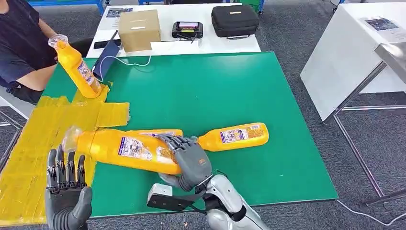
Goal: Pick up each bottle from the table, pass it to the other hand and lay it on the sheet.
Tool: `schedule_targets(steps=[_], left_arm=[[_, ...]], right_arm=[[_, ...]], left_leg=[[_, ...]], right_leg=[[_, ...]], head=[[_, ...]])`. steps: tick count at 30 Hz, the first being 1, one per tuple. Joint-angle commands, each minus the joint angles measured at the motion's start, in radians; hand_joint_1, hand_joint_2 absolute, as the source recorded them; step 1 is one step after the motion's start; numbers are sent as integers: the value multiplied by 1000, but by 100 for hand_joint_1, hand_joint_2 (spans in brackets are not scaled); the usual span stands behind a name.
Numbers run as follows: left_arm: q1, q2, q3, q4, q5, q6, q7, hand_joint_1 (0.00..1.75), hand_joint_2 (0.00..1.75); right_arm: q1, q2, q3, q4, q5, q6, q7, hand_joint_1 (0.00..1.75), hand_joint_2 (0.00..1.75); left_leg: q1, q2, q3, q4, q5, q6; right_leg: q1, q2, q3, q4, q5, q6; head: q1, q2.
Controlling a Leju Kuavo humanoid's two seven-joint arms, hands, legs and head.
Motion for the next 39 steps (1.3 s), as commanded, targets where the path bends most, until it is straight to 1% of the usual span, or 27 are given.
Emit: schedule_targets(steps=[1,3,4,7,8,10,12,14,15,16,17,18,19,20,22,23,24,26,27,31,33,35,37,38,39], left_arm=[[1,-3,-19,10,-6,19,-4,0,175],[0,-6,-9,13,1,29,-5,0,175],[-1,-8,-1,15,10,31,-6,0,175],[-1,-8,-1,15,10,31,-6,0,175],[-1,-8,-1,15,10,31,-6,0,175],[0,-11,6,18,17,28,-8,0,175],[-3,-15,8,21,38,20,-13,0,175],[-2,-18,9,19,37,27,-15,0,175],[-1,-19,10,17,39,32,-15,0,175],[6,-23,10,10,46,29,-21,0,175],[10,-22,9,9,53,26,-23,0,175],[13,-6,8,17,62,33,-31,0,175],[15,-14,12,13,66,20,-32,0,175],[15,-14,12,13,66,20,-32,0,175],[12,-18,13,11,66,15,-30,0,175],[10,-18,12,12,65,12,-28,0,175],[5,15,1,23,56,9,-24,0,175],[-2,40,-3,46,77,3,-36,0,175],[-2,43,-5,49,79,0,-40,0,175],[-9,54,-26,54,59,3,-52,0,175],[-13,57,-34,60,54,7,-49,0,175],[-18,65,-45,66,56,14,-55,0,175],[-24,65,-43,67,42,37,-68,0,175],[-27,68,-44,68,45,40,-70,0,175],[-27,68,-44,68,45,40,-70,0,175]], right_arm=[[-44,-25,73,12,-20,1,-30,175,175],[-37,-27,85,-4,-22,-12,-50,175,175],[-29,-28,90,-17,-28,-26,-64,175,175],[-29,-28,90,-17,-28,-26,-64,175,175],[-29,-28,90,-17,-28,-26,-64,175,175],[-20,-32,94,-35,-47,-47,-89,175,175],[-12,-30,96,-39,-68,-67,-110,175,175],[13,-18,74,-43,-82,-98,-111,175,175],[33,-9,52,-50,-82,-136,-121,175,175],[56,-6,24,-60,-74,-194,-138,175,175],[67,-8,11,-66,-107,-202,-157,175,175],[71,-9,2,-66,-122,-205,-167,175,175],[69,-11,1,-55,-124,-183,-164,175,175],[69,-11,1,-55,-124,-183,-164,175,175],[55,0,11,-13,-124,-156,-160,175,175],[53,6,14,0,-124,-153,-159,175,175],[46,14,16,15,-124,-151,-160,175,175],[36,25,18,39,-131,-147,-152,175,175],[32,26,19,48,-133,-144,-147,175,175],[15,38,12,82,-151,-130,-132,175,175],[9,44,14,93,-158,-124,-132,175,175],[-4,50,31,110,-160,-114,-136,175,175],[-11,55,51,118,-162,-106,-138,175,175],[-13,56,59,124,-164,-103,-138,175,175],[-13,56,59,124,-164,-103,-138,175,175]], left_leg=[[0,-3,4,0,-1,0],[0,-2,2,0,-1,0],[1,-2,3,0,-1,-1],[0,-2,1,0,0,0],[0,-3,3,0,-1,-1],[0,-2,1,-1,0,0],[1,-2,2,0,-1,0],[1,-2,2,0,-1,0],[0,-2,2,-1,-1,0],[1,-5,5,-1,-2,-1],[1,-4,3,0,-1,0],[0,-4,2,-1,-1,0],[0,-3,1,-1,0,0],[1,-5,3,0,-1,0],[0,-1,1,-1,-1,0],[1,-2,3,-1,-1,0],[0,-2,2,-1,0,0],[0,-3,3,-1,-1,-1],[0,-2,2,-2,0,-1],[1,-3,5,-2,-1,-1],[0,-2,3,-2,0,0],[1,-2,3,-1,-1,-1],[0,-2,2,-2,0,0],[1,-3,4,-1,0,-1],[0,-2,3,-2,0,-1]], right_leg=[[-1,7,3,0,-1,-1],[0,5,2,0,0,-1],[0,7,3,0,-1,-2],[0,4,1,0,0,-1],[0,5,3,0,-1,-2],[0,3,1,0,0,-1],[0,4,2,-1,0,-1],[0,6,2,-1,-1,-1],[0,4,2,-1,-1,-1],[0,6,5,-1,-2,-2],[1,4,3,-1,-1,-2],[-1,2,2,-1,-1,-1],[0,2,1,-1,-1,-1],[0,5,3,-1,-2,-2],[0,4,1,-1,0,-1],[0,6,3,-1,-1,-2],[0,4,1,-1,0,-1],[0,6,3,-1,-1,-2],[0,5,1,-1,0,-2],[0,6,4,-2,-1,-2],[0,4,3,-1,0,-1],[0,6,3,-2,0,-2],[0,4,2,-1,0,-1],[0,6,3,-1,0,-2],[0,5,3,-1,0,-2]], head=[[0,0],[0,0],[0,0],[0,0],[0,0],[0,0],[0,0],[0,0],[0,0],[0,0],[0,0],[0,0],[1,0],[0,0],[0,0],[0,0],[0,0],[0,0],[0,0],[0,0],[0,0],[0,0],[0,0],[0,0],[0,0]])
